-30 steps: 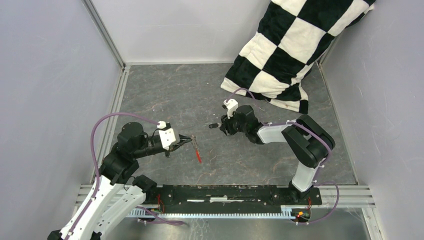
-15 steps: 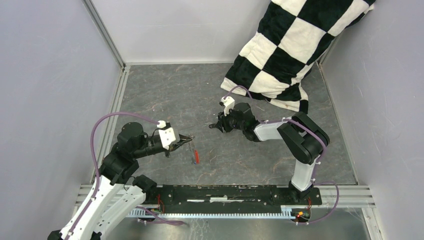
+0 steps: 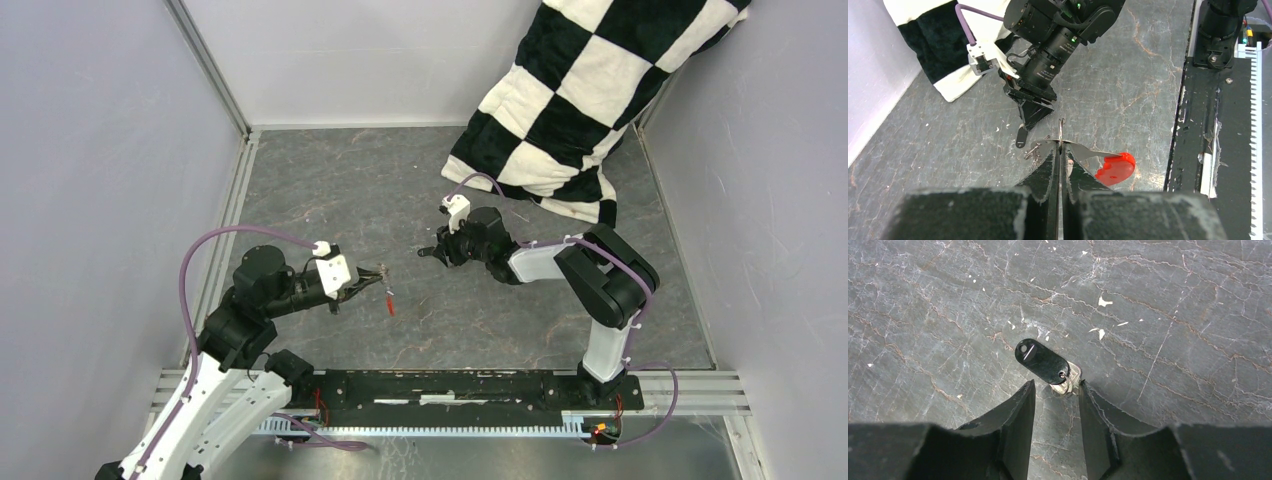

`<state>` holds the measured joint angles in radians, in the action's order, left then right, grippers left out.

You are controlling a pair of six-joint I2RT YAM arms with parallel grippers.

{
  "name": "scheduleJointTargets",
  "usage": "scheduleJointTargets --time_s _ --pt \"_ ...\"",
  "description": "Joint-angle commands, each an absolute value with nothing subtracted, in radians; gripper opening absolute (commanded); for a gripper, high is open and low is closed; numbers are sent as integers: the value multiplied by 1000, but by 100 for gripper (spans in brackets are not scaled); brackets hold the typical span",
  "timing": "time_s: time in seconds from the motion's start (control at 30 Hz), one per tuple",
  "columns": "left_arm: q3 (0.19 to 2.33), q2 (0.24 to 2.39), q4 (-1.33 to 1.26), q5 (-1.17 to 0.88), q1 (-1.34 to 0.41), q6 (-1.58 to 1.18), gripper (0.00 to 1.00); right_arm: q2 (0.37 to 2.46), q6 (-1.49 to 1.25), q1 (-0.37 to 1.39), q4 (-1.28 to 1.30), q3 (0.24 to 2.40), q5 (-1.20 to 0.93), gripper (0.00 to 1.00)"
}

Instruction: Put the keys on the keyring

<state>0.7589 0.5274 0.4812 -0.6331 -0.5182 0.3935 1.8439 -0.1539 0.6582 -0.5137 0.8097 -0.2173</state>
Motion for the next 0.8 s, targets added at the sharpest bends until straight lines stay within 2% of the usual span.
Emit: scheduleJointTargets --time_s 0.0,0.1,0.2,0.33,0.47,0.77 --pt "793 527 440 -621 -515 373 2 1852 -148 654 -548 822 -235 41" --pt "795 529 443 -605 -515 371 2 1861 -152 654 -557 825 -256 32" --pt "795 534 445 -584 -516 371 2 1864 -153 655 -555 823 -264 20" --pt "793 540 446 -572 -515 373 2 1862 -158 655 -554 816 -278 15" --pt "792 543 443 -566 -516 371 2 1843 -161 656 -571 805 -291 1" --pt "792 556 442 -541 -515 352 2 1766 -149 653 -570 782 -321 0"
